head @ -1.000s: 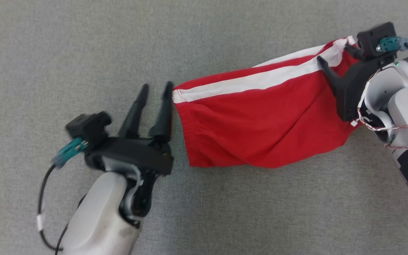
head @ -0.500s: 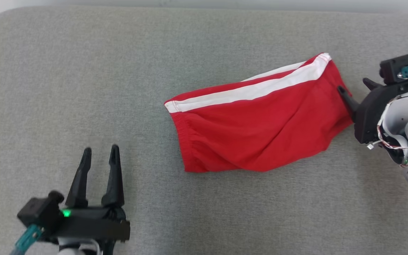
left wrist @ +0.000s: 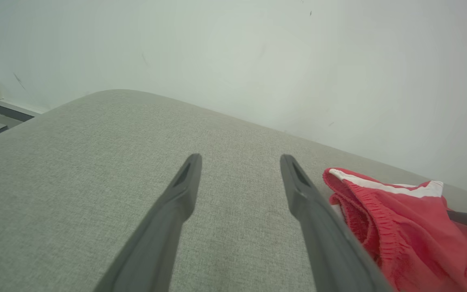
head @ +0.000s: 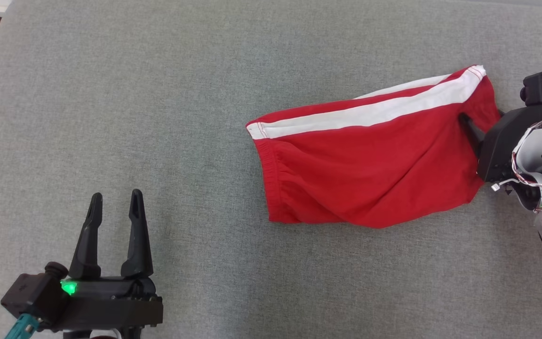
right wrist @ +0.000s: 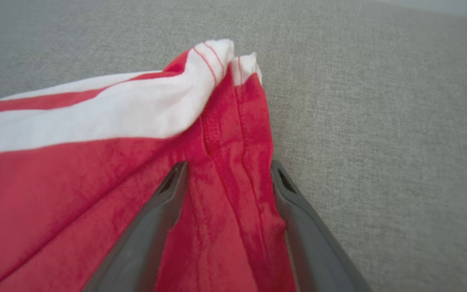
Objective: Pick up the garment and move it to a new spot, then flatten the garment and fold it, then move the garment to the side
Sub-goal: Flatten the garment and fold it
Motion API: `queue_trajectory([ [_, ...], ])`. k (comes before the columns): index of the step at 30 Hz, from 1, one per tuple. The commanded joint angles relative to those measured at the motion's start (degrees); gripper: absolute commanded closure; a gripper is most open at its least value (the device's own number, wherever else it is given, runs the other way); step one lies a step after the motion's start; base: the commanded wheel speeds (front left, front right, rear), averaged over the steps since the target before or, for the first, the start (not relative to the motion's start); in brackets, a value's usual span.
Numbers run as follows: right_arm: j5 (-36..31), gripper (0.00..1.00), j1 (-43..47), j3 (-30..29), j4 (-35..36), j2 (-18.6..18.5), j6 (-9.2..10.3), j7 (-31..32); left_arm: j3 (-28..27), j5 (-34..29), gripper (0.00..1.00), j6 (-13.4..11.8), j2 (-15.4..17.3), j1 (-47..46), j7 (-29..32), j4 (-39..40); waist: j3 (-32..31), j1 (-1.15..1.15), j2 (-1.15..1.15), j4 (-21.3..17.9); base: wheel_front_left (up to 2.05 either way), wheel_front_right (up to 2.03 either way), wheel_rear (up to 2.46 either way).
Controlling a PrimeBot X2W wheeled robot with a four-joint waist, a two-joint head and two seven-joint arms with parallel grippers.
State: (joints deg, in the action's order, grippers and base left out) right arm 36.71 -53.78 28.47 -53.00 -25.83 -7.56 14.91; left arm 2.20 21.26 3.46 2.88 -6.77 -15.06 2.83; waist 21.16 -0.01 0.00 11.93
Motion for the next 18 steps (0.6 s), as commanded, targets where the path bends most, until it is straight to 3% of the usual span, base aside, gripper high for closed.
queue_trajectory([
  [1, -0.47, 0.00, 1.94, 1.14, -2.09, 0.92, 0.15, 2.03, 0.22, -0.02, 0.00, -0.31, 0.01, 0.57, -0.10, 0.42, 0.10, 0.01, 0.00, 0.21, 0.00, 0.00, 0.00],
  [3, -0.60, 0.01, 2.26, 1.47, -2.69, 0.99, 0.15, 2.69, 0.40, -0.09, 0.00, -0.34, 0.01, 0.60, -0.10, 0.62, 0.02, 0.01, 0.00, 0.19, 0.00, 0.00, 0.00],
  [4, -0.82, 0.36, 2.52, 1.63, -3.27, 0.89, 0.15, 3.01, 0.42, -0.03, 0.00, -0.43, 0.02, 0.65, -0.10, 0.74, -0.08, 0.01, 0.00, 0.11, 0.00, 0.00, 0.00],
  [5, -1.27, 0.90, 2.69, 1.90, -3.51, 0.80, 0.15, 3.01, 0.51, -0.07, 0.00, -0.39, 0.01, 0.71, -0.10, 0.71, -0.24, 0.01, 0.00, -0.04, 0.00, 0.00, 0.00],
  [6, -1.34, 1.00, 2.95, 2.11, -3.80, 0.80, 0.15, 3.14, 0.71, -0.15, 0.00, -0.48, 0.00, 0.74, -0.10, 0.87, -0.44, 0.01, 0.00, -0.24, 0.00, 0.00, 0.00],
  [18, -5.55, 1.00, 3.32, 1.61, -5.23, 0.72, 0.19, -2.37, 0.23, -1.53, 0.00, 1.26, 0.02, 2.00, -0.10, -0.82, -5.69, 0.01, 0.00, -5.02, 0.00, 0.00, 0.00],
])
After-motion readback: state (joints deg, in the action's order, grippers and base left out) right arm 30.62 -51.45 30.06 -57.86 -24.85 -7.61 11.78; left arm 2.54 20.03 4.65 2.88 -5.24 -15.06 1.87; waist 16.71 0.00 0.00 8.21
